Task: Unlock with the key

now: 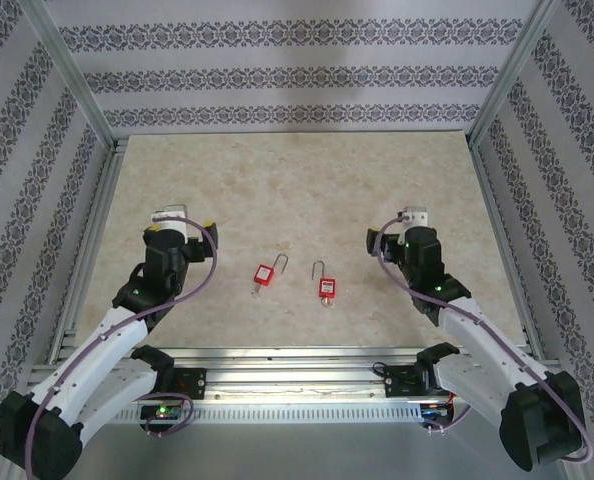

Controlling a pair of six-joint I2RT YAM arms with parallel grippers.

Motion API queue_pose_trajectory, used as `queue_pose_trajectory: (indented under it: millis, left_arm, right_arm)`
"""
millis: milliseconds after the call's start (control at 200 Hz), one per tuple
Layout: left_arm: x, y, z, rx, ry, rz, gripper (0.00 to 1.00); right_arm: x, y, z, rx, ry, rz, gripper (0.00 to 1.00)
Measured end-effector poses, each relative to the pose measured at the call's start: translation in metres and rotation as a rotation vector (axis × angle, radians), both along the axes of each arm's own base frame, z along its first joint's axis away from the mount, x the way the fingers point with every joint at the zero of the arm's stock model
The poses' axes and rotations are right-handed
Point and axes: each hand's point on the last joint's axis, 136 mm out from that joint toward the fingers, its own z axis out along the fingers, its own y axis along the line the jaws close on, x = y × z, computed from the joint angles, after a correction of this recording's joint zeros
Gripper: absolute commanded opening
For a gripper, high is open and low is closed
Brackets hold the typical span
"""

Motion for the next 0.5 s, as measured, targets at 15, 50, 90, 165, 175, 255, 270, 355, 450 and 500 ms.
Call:
queue_pose_trajectory:
  millis: [15, 50, 90, 165, 175, 255, 270, 355, 450, 500]
  left_arm:
    - [0.002, 0.006, 0.0, 0.022, -0.014, 0.019, 1.0]
    - [0.005, 0.017, -0.002, 0.062, -0.036, 0.057, 1.0]
    - [0.009, 0.029, -0.008, 0.102, -0.041, 0.095, 1.0]
    - [0.014, 0.05, -0.025, 0.147, -0.04, 0.159, 1.0]
    - [0.014, 0.053, -0.028, 0.151, -0.038, 0.165, 1.0]
    - [0.018, 0.064, -0.05, 0.169, -0.033, 0.192, 1.0]
    - [0.019, 0.064, -0.054, 0.172, -0.03, 0.191, 1.0]
    - [0.022, 0.061, -0.078, 0.18, -0.025, 0.166, 1.0]
    - [0.023, 0.056, -0.106, 0.184, -0.012, 0.129, 1.0]
    - [0.024, 0.053, -0.118, 0.185, -0.016, 0.109, 1.0]
  right_arm:
    - [0.001, -0.005, -0.003, -0.022, -0.003, -0.013, 0.98]
    - [0.003, -0.015, -0.011, -0.065, -0.01, -0.041, 0.98]
    - [0.006, -0.025, -0.017, -0.099, -0.022, -0.071, 0.98]
    - [0.012, -0.04, -0.029, -0.136, -0.058, -0.111, 0.98]
    - [0.012, -0.041, -0.031, -0.138, -0.059, -0.114, 0.98]
    - [0.014, -0.049, -0.047, -0.158, -0.077, -0.126, 0.98]
    - [0.015, -0.05, -0.05, -0.163, -0.078, -0.125, 0.98]
    - [0.016, -0.048, -0.065, -0.179, -0.102, -0.096, 0.98]
    - [0.021, -0.044, -0.076, -0.178, -0.126, -0.058, 0.98]
    - [0.025, -0.043, -0.078, -0.176, -0.142, -0.048, 0.98]
